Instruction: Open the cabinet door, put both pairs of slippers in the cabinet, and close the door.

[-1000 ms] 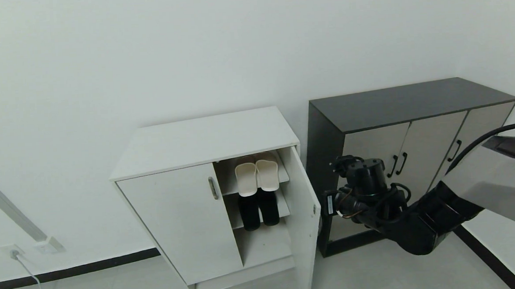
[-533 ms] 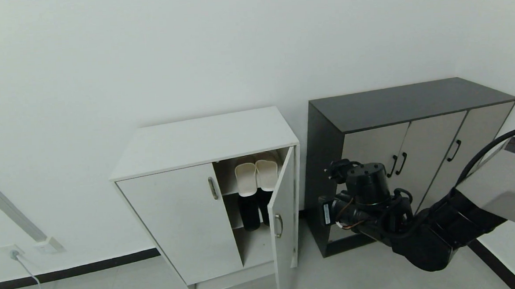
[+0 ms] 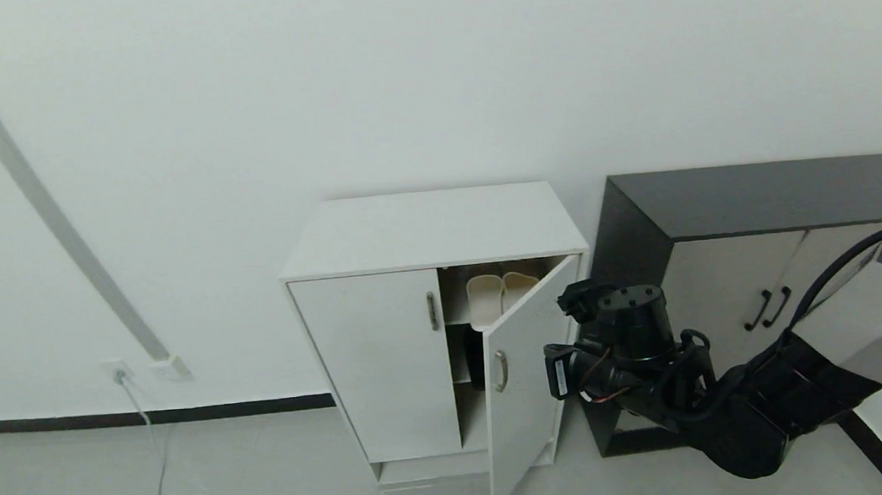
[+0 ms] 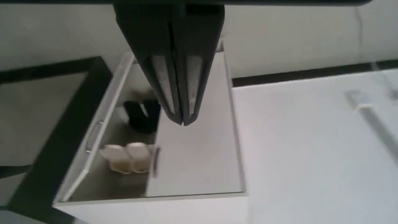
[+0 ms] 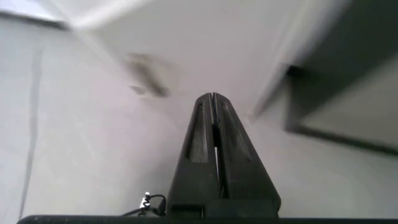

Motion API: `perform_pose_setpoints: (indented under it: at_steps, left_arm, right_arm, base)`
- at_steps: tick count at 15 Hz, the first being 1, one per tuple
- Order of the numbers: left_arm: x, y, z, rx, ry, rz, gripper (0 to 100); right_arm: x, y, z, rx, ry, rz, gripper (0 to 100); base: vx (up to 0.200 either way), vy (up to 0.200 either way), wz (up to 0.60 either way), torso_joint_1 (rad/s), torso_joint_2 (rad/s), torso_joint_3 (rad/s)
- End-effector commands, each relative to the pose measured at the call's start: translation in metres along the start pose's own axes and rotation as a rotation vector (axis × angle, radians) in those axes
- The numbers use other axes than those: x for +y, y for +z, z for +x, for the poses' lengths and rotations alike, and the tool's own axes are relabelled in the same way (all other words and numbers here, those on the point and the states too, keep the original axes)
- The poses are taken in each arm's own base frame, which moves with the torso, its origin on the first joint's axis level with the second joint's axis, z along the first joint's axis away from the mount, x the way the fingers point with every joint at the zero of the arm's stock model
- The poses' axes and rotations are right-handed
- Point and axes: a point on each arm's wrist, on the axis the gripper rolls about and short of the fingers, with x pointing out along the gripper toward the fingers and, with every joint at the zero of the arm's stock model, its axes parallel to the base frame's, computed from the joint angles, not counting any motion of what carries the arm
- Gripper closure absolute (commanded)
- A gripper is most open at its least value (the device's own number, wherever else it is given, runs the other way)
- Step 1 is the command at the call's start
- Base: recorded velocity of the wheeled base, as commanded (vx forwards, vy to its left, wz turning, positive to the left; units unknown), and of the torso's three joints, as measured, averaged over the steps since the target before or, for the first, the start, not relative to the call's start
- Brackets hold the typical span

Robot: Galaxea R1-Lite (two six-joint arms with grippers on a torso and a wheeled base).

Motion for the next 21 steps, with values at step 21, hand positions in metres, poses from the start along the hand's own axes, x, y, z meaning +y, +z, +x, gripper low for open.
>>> perform_pose_setpoints:
  at_steps: [21]
  left_arm:
    - [0.000,0.000,0.000,0.000,0.001,-0.002,100]
  right_arm:
    - [-0.012,-0.050,-0.023,-0.002,0.259,-0.058,100]
  base:
    - [0.076,0.000,0.00,0.000,0.00,0.001]
